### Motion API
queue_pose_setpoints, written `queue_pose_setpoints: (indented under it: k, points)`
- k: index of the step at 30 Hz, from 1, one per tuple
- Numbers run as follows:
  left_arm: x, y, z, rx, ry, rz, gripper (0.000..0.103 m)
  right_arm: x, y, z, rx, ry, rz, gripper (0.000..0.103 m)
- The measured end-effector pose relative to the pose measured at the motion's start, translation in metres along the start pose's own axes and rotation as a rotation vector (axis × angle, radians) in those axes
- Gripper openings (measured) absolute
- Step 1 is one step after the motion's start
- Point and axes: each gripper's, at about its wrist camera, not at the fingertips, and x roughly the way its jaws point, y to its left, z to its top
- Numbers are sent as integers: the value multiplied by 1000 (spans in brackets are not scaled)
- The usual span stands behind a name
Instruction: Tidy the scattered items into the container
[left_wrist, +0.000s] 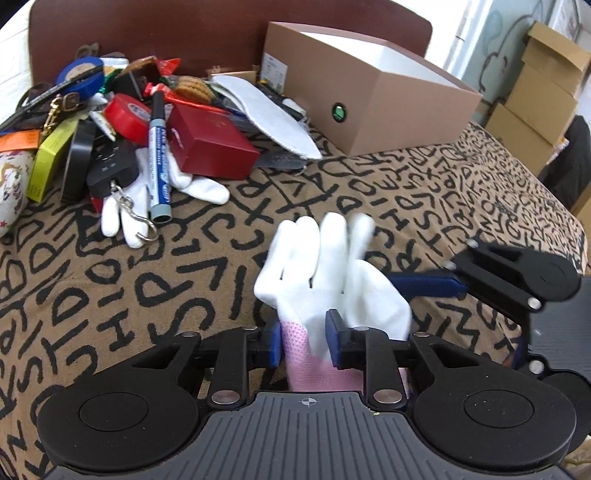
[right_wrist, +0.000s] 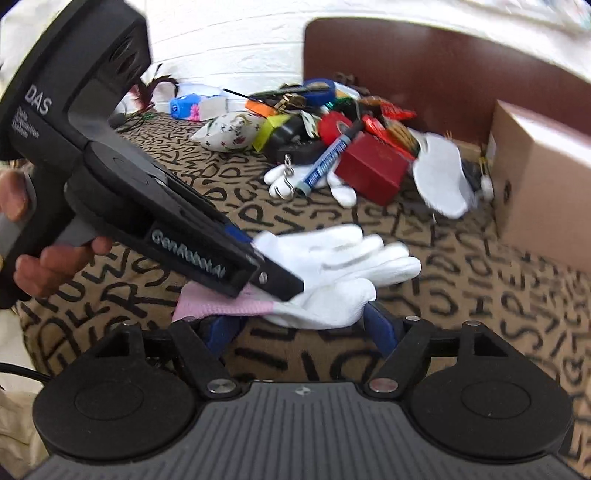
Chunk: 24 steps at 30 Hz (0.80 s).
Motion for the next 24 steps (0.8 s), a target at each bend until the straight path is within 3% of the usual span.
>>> queue_pose_setpoints:
  k: [5,13,17,24]
  points:
    - [3,-2,0,6,2,1,39,11,2,5,-11,-2,49,55]
    - [0,-3,1,-9,3,3,31,13,4,1,-12,-6,37,37]
    - [-6,-10,7,-26,-19,-16,25,3,-1,1,20,16,-3,16]
    - [-15,-41,38,20,-89,-65,24,-31,-25,9,75,-61,-84,15]
